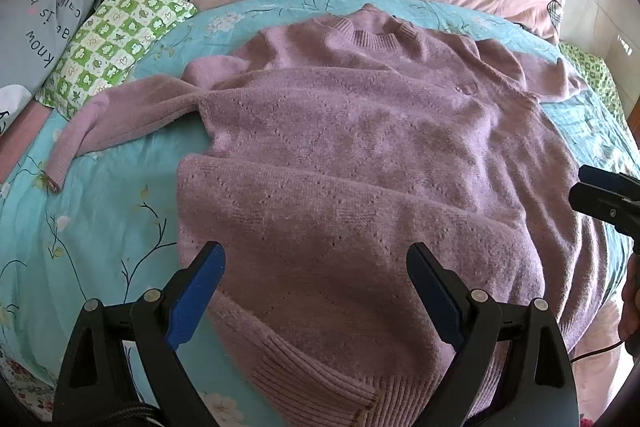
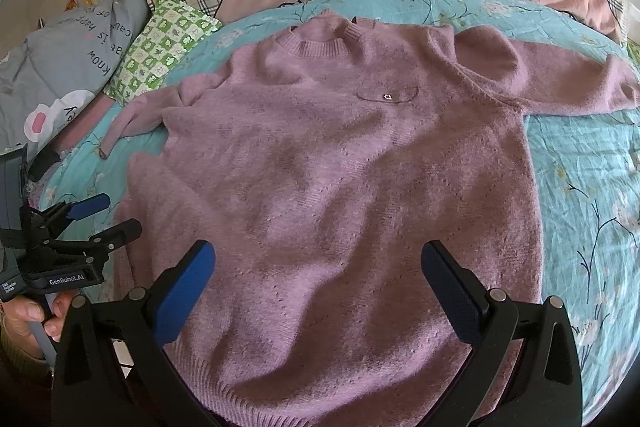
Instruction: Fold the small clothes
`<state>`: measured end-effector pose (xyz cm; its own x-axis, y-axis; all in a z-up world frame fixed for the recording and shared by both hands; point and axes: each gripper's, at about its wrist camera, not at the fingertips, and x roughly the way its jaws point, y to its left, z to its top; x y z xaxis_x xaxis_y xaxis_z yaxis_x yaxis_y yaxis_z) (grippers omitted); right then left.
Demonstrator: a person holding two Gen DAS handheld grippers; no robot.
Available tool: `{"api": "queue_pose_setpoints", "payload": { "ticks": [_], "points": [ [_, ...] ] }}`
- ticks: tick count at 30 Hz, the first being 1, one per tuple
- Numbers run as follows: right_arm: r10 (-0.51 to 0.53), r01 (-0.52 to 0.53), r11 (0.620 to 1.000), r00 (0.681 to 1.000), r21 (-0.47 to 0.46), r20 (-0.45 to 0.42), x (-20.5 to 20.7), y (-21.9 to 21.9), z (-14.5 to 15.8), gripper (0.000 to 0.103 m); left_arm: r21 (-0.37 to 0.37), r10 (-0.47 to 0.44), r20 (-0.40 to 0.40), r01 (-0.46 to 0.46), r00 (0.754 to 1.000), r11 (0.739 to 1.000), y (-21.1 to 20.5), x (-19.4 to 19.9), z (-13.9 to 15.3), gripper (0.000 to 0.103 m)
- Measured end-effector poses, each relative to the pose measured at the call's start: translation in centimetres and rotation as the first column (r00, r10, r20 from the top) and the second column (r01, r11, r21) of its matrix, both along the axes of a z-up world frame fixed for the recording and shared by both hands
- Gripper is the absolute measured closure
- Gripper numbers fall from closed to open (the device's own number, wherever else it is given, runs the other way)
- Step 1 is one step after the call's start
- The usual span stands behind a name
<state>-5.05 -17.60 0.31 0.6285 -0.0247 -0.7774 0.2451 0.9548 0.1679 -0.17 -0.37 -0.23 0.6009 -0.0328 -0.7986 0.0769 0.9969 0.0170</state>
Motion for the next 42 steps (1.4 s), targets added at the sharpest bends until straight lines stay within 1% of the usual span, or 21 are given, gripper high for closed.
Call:
{"api": "queue_pose_setpoints", "payload": {
  "ticks": [4,8,11,12,14,15,16,19,20,22,23,25,27,29,31,32,34,38,39,41,42],
  "points": [
    [0.0,0.0,1.0,1.0,0.001,0.001,0.0,-0.1,0.0,0.001,-0.026,-0.008,0.004,0.008,1.0,1.0,0.1,-0.1,0.1,0.01],
    [0.0,0.0,1.0,1.0,0.002,0.001,-0.2,-0.2,-0.1,0.001,-0.024,-0.031,0.01,0.032,0.999,0.999,-0.1,-0.1,0.0,0.01],
    [0.002,-0.002,1.0,1.0,-0.002,0.001,0.1,-0.1,0.0,0.001,-0.078,-0.046,0.0,0.046,0.999,0.996,0.1,0.1,0.0,0.01],
    [0.003,-0.003,1.0,1.0,-0.003,0.002,0.3,-0.1,0.1,0.001,-0.082,-0.05,-0.003,0.049,0.999,0.995,0.2,0.2,-0.1,0.01],
    [0.007,-0.007,1.0,1.0,0.005,-0.006,0.3,-1.2,0.0,0.001,-0.055,-0.053,0.004,0.053,0.999,0.997,0.2,0.5,-0.2,0.01],
    [0.007,-0.007,1.0,1.0,0.008,-0.01,0.4,-1.3,0.0,0.001,-0.051,-0.052,-0.007,0.052,0.999,0.997,0.3,0.7,-0.3,0.01],
    [0.009,-0.009,1.0,1.0,0.011,-0.015,0.7,-1.6,-0.1,0.001,-0.053,-0.047,-0.027,0.046,0.999,0.998,0.4,1.0,-0.3,0.01],
    [0.016,-0.016,1.0,1.0,0.002,-0.018,1.6,-2.3,0.2,0.001,-0.053,-0.05,-0.027,0.048,0.998,0.997,0.7,1.9,-0.1,0.01],
    [0.02,-0.02,1.0,1.0,0.001,-0.017,2.0,-2.6,0.4,0.001,-0.056,-0.05,-0.044,0.048,0.998,0.997,0.8,2.2,-0.1,0.01],
    [0.025,-0.025,1.0,1.0,-0.005,0.0,2.8,-3.4,0.7,0.001,-0.066,-0.069,-0.035,0.067,0.997,0.996,1.1,3.3,0.4,0.01],
    [0.029,-0.029,1.0,0.999,-0.006,0.014,3.2,-3.9,0.8,0.001,-0.061,-0.076,-0.014,0.075,0.997,0.995,1.2,3.9,0.6,0.01],
    [0.028,-0.028,1.0,1.0,0.01,0.012,4.6,-5.3,1.1,0.001,-0.078,-0.102,-0.007,0.101,0.995,0.992,1.8,5.6,1.1,0.01],
    [0.021,-0.022,0.999,0.999,0.024,0.035,5.7,-6.7,1.6,0.001,-0.084,-0.131,0.002,0.131,0.991,0.988,2.5,8.1,1.8,0.01],
    [0.022,-0.026,0.999,0.996,0.047,0.083,7.1,-8.4,2.3,0.001,-0.076,-0.164,0.029,0.165,0.986,0.983,2.9,10.7,2.9,0.01],
    [0.026,-0.032,0.999,0.991,0.039,0.13,8.8,-10.1,3.4,0.001,-0.062,-0.188,0.06,0.192,0.98,0.979,3.3,13.0,3.8,0.01],
    [0.022,-0.03,0.998,0.987,0.051,0.161,9.6,-11.2,4.0,0.001,-0.062,-0.208,0.072,0.212,0.976,0.975,3.6,14.4,4.2,0.01],
    [0.023,-0.029,0.999,0.989,0.04,0.147,11.6,-12.9,4.5,0.001,-0.068,-0.235,0.08,0.24,0.969,0.968,4.3,18.3,4.8,0.01],
    [0.041,-0.04,0.999,0.994,-0.011,0.1,16.6,-16.7,4.9,0.001,-0.103,-0.283,0.044,0.286,0.958,0.953,5.5,25.5,4.6,0.01],
    [0.047,-0.046,0.999,0.995,-0.015,0.091,18.1,-18.0,5.0,0.001,-0.102,-0.286,0.031,0.288,0.958,0.952,5.9,28.1,4.3,0.01],
    [0.064,-0.061,0.997,0.996,-0.039,0.061,20.4,-19.8,4.5,0.001,-0.113,-0.289,-0.009,0.286,0.957,0.952,6.7,31.5,3.0,0.01],
    [0.072,-0.071,0.997,0.997,-0.04,0.035,21.7,-20.6,3.7,0.001,-0.129,-0.29,-0.032,0.284,0.956,0.95,7.1,33.6,2.4,0.01]
  ]
}}
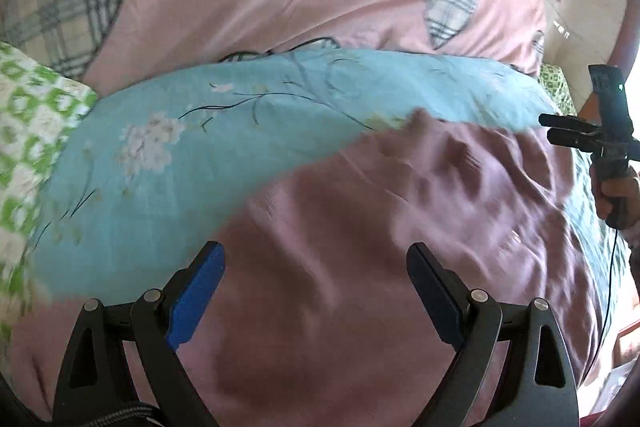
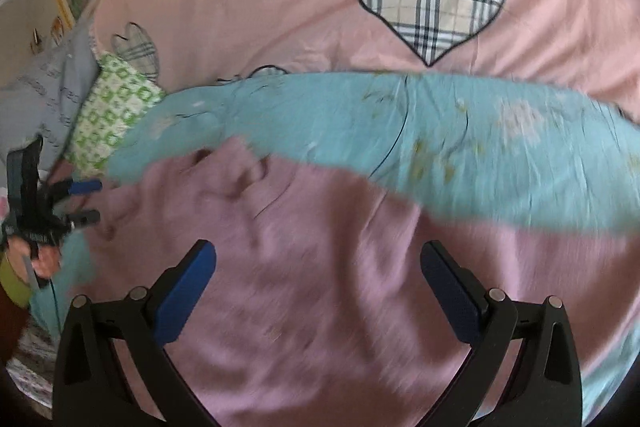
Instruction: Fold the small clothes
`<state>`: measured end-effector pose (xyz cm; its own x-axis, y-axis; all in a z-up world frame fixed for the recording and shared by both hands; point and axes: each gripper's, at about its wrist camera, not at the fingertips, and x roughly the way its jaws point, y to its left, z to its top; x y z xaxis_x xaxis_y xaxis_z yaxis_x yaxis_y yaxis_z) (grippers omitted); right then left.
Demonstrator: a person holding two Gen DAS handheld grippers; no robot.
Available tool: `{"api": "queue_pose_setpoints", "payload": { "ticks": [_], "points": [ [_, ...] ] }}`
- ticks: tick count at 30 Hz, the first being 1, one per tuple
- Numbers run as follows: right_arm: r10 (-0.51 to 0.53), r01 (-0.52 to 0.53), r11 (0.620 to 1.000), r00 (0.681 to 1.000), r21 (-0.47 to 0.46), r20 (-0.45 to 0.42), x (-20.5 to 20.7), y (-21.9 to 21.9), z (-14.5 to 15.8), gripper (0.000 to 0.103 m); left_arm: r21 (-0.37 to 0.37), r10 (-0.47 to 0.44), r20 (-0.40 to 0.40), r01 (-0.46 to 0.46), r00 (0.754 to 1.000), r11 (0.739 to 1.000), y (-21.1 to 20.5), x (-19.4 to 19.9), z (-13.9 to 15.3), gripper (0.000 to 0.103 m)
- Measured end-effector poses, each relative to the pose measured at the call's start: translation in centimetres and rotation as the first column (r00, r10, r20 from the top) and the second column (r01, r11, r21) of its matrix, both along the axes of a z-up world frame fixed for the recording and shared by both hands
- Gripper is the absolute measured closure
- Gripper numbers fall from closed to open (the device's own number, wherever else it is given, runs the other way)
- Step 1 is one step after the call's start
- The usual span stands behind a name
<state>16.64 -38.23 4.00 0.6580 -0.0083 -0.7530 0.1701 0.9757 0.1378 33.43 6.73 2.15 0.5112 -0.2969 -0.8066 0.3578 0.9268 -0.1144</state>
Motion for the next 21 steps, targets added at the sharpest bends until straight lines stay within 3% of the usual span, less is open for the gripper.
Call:
{"api": "queue_pose_setpoints", "payload": {
  "ticks": [5,8,10,11,12,13,14,16,19,21],
  "points": [
    [0.068,-0.067,0.998,0.991,0.016,-0.117,5.5,-3.3,-3.9,0.012,-0.033,-0.054,-0.112,0.051,0.992,0.998,0.3,6.3,-3.0,0.01],
    [0.124,-0.132,0.991,0.974,-0.031,-0.188,7.5,-3.3,-4.8,0.019,-0.04,-0.11,-0.157,0.105,0.981,0.994,-1.0,8.2,-4.0,0.01],
    [0.158,-0.17,0.985,0.96,-0.032,-0.231,7.8,-3.0,-6.3,0.028,-0.026,-0.152,-0.184,0.149,0.971,0.988,-2.2,8.8,-5.0,0.012],
    [0.165,-0.18,0.983,0.957,-0.044,-0.238,7.6,-2.9,-6.7,0.039,-0.018,-0.163,-0.183,0.162,0.97,0.987,-2.6,8.6,-5.3,0.015],
    [0.166,-0.185,0.981,0.957,-0.058,-0.24,7.5,-2.8,-6.8,0.056,0.005,-0.172,-0.179,0.176,0.969,0.984,-3.1,8.5,-5.6,0.033],
    [0.161,-0.18,0.982,0.958,-0.058,-0.237,7.1,-3.0,-7.0,0.069,0.03,-0.174,-0.174,0.182,0.969,0.983,-3.3,7.9,-5.9,0.07],
    [0.149,-0.163,0.986,0.961,-0.042,-0.233,6.7,-3.3,-7.1,0.092,0.048,-0.184,-0.166,0.194,0.969,0.98,-3.6,7.6,-5.9,0.093],
    [0.122,-0.131,0.991,0.972,-0.029,-0.199,5.9,-3.8,-6.5,0.093,0.023,-0.18,-0.151,0.186,0.972,0.982,-3.6,7.2,-5.1,0.099],
    [0.038,-0.057,0.987,0.991,-0.149,-0.129,5.1,-4.2,-4.0,0.094,0.066,-0.145,-0.074,0.15,0.987,0.986,-3.4,6.8,-2.7,0.1],
    [-0.025,0.013,0.987,0.997,-0.158,-0.076,4.7,-5.4,-2.7,0.095,0.069,-0.095,-0.04,0.097,0.995,0.993,-2.8,7.4,-1.9,0.1]
  ]
}}
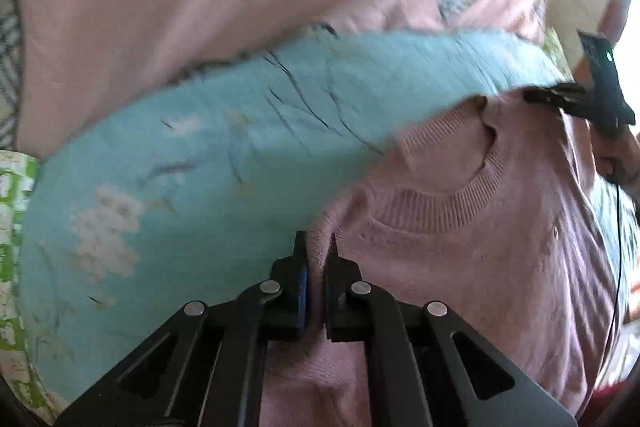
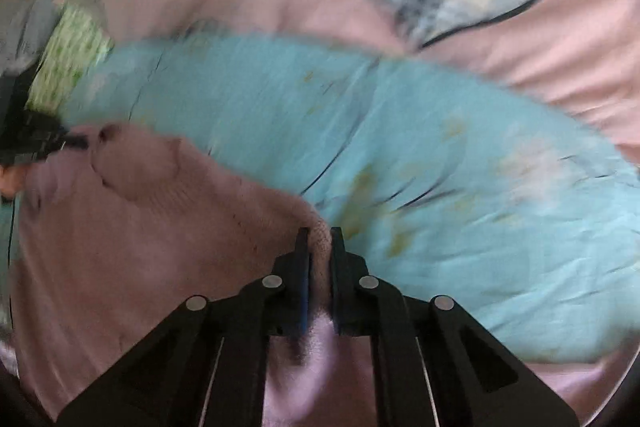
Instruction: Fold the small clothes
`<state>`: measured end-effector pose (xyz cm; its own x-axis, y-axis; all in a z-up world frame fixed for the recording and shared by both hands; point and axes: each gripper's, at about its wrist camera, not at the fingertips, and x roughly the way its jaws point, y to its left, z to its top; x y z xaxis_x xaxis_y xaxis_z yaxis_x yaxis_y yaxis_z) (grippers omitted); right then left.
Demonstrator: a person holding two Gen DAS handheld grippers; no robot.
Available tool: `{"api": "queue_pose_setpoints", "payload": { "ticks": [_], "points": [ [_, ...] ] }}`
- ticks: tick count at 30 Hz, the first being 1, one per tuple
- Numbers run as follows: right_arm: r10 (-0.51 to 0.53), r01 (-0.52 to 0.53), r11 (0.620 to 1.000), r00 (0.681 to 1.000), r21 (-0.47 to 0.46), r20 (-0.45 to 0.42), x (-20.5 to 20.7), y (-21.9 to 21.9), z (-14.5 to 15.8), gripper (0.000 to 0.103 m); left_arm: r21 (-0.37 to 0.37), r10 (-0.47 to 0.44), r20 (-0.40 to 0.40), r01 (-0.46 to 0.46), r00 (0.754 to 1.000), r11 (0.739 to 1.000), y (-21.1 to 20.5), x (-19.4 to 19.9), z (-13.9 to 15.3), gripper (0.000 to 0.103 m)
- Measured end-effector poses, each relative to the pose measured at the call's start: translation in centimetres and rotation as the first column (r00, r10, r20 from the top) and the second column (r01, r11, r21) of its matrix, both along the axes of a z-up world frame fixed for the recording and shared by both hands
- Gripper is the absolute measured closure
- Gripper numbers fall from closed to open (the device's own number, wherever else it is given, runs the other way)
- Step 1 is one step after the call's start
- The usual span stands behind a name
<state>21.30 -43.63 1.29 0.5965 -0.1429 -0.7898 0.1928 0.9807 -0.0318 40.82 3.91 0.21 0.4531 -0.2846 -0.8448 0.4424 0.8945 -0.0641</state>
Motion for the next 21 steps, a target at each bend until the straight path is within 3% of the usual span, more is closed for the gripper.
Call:
{"api": "queue_pose_setpoints", "payload": {
  "ticks": [5,7,10,12,14,18,21],
  "points": [
    [-0.115,0.115,0.993,0.993,0.011,-0.016,1.1,-1.1,-3.2,0.095,0.124,0.074,0.013,-0.075,0.997,0.989,-0.8,1.4,-3.4,0.1],
    [-0.148,0.148,0.989,0.989,0.01,0.008,1.1,-0.7,-3.8,0.094,0.138,0.103,0.043,-0.108,0.994,0.985,-1.3,1.1,-3.5,0.098],
    [-0.186,0.182,0.981,0.981,0.061,0.063,-0.6,-0.5,-2.6,0.077,0.116,0.159,0.055,-0.165,0.986,0.979,-0.8,0.6,-2.2,0.085],
    [-0.23,0.222,0.971,0.969,0.083,0.095,-2.6,-0.7,-1.2,0.058,0.09,0.193,0.074,-0.2,0.978,0.976,-0.3,-0.6,-0.6,0.085],
    [-0.259,0.236,0.959,0.953,0.154,0.155,-5.9,-1.5,0.3,0.051,0.059,0.225,0.094,-0.231,0.97,0.971,0.5,-2.4,1.1,0.078],
    [-0.354,0.31,0.93,0.899,0.196,0.259,-13.8,-2.4,2.7,0.05,-0.062,0.262,0.084,-0.258,0.961,0.964,1.1,-7.8,4.1,0.053],
    [-0.466,0.414,0.883,0.828,0.221,0.313,-20.5,-4.7,3.4,0.049,-0.135,0.254,0.029,-0.248,0.967,0.959,-0.8,-12.0,4.0,0.049]
  ]
}}
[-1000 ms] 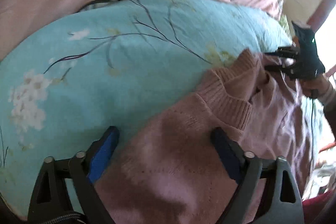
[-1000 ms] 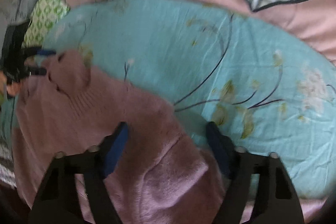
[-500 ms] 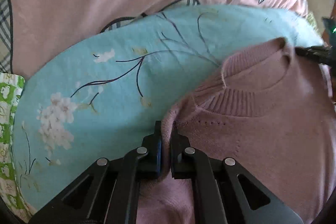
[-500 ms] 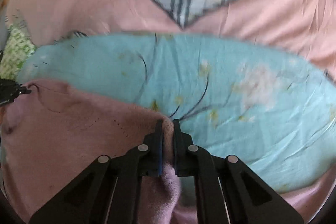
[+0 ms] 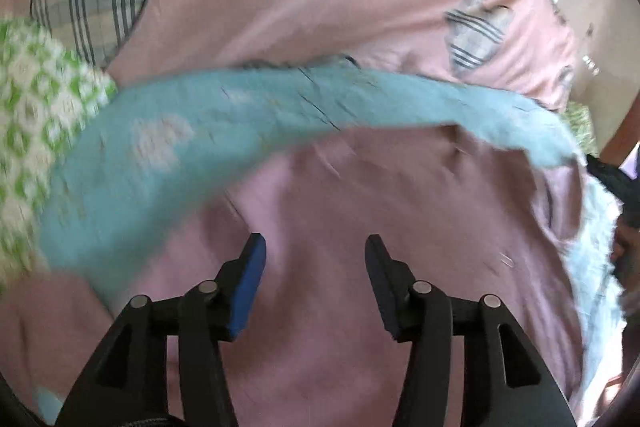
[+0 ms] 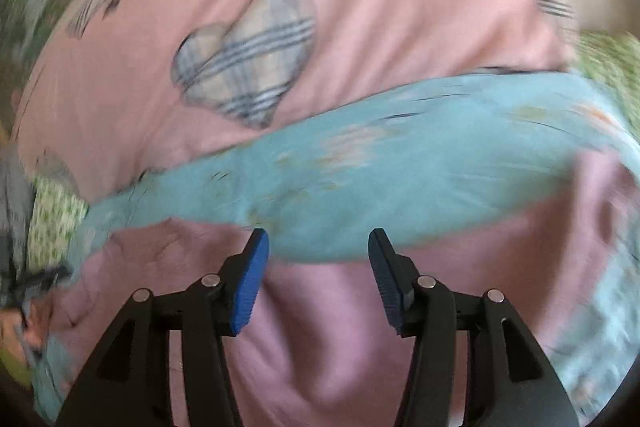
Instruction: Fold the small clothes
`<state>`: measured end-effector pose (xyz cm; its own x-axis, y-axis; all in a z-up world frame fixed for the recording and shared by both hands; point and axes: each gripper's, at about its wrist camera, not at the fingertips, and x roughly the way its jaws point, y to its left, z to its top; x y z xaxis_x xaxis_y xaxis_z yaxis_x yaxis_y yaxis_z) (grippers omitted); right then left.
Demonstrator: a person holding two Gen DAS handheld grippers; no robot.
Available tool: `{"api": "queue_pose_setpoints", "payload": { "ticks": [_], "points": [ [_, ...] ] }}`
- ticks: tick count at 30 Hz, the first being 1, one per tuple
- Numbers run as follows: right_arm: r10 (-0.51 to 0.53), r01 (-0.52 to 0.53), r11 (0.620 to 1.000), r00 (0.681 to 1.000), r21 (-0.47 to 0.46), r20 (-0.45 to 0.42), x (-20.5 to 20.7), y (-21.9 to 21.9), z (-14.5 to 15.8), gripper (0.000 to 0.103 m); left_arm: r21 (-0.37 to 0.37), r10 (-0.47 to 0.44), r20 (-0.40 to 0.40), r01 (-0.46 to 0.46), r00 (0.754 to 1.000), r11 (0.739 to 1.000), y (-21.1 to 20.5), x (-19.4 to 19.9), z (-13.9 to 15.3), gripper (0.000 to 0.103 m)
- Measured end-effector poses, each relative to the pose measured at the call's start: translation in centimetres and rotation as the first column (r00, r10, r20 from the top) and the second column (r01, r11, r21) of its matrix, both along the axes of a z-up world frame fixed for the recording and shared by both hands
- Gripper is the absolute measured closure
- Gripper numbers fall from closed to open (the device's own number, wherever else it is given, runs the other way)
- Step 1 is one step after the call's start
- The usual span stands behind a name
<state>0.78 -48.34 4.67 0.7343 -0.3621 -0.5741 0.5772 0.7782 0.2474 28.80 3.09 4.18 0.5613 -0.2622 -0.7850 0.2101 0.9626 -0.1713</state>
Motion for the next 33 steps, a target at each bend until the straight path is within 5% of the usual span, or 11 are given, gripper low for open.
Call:
{"api": "queue_pose_setpoints", "payload": {
  "ticks": [5,9,16,19,20,21,27,30,33],
  "points": [
    [-0.265,0.251,0.953,0.962,0.17,0.069,-10.8,-6.9,-3.2,0.049,-0.059,-0.021,-0.08,0.017,0.997,0.998,-3.5,-7.5,-2.6,0.046],
    [-0.386,0.348,0.899,0.916,0.267,0.106,-15.2,-12.0,-5.5,0.049,-0.082,-0.009,-0.151,-0.004,0.988,0.997,-5.4,-10.8,-5.5,0.045],
    [-0.396,0.359,0.86,0.918,0.363,0.03,-13.0,-19.1,-8.8,0.049,-0.057,0.068,-0.233,-0.083,0.97,0.995,-6.4,-11.9,-8.8,0.044],
    [-0.391,0.351,0.876,0.919,0.331,0.059,-12.3,-19.7,-9.0,0.056,-0.026,0.061,-0.221,-0.068,0.973,0.997,-6.8,-12.1,-8.8,0.044],
    [-0.379,0.351,0.879,0.925,0.322,0.026,-11.9,-19.4,-8.8,0.087,-0.018,0.056,-0.218,-0.061,0.974,0.998,-6.9,-12.2,-8.6,0.044],
    [-0.365,0.337,0.886,0.931,0.32,0.029,-11.6,-18.9,-8.6,0.094,-0.018,0.052,-0.214,-0.057,0.976,0.998,-7.0,-12.1,-8.5,0.044],
    [-0.066,0.043,0.989,0.983,0.141,0.169,-8.1,-6.4,-2.3,0.094,-0.071,0.036,-0.168,-0.049,0.985,0.996,-5.9,-12.8,-7.0,0.043],
    [0.141,-0.172,0.978,0.963,0.12,0.231,-4.3,1.7,-0.2,0.094,-0.108,0.036,-0.148,-0.052,0.988,0.993,-5.0,-13.3,-6.2,0.042],
    [0.331,-0.379,0.916,0.899,0.129,0.287,0.7,9.9,0.0,0.094,-0.133,0.041,-0.13,-0.058,0.991,0.989,-3.9,-14.0,-5.4,0.04]
  ]
}}
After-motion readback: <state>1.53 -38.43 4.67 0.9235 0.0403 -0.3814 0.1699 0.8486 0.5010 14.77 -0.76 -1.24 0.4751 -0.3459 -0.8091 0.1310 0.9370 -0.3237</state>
